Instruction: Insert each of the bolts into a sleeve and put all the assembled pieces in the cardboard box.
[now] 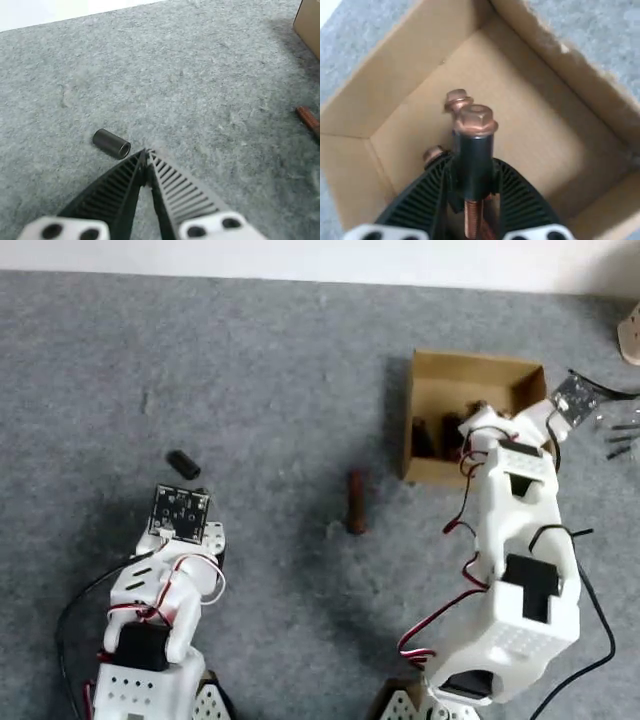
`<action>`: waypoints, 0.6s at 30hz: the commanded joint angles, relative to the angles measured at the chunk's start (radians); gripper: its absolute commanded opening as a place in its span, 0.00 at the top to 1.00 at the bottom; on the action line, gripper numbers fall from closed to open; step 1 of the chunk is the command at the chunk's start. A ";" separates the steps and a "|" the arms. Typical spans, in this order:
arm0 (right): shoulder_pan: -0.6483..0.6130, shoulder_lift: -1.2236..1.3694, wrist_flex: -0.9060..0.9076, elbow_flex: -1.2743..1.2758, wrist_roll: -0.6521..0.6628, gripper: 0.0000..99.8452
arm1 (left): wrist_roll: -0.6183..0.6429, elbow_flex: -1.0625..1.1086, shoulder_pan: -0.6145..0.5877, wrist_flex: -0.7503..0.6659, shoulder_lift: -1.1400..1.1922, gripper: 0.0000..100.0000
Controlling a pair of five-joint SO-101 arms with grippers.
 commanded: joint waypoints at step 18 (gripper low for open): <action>-0.059 -0.056 -0.010 -0.048 0.267 0.78 | -0.003 -0.010 -0.008 -0.029 -0.005 0.98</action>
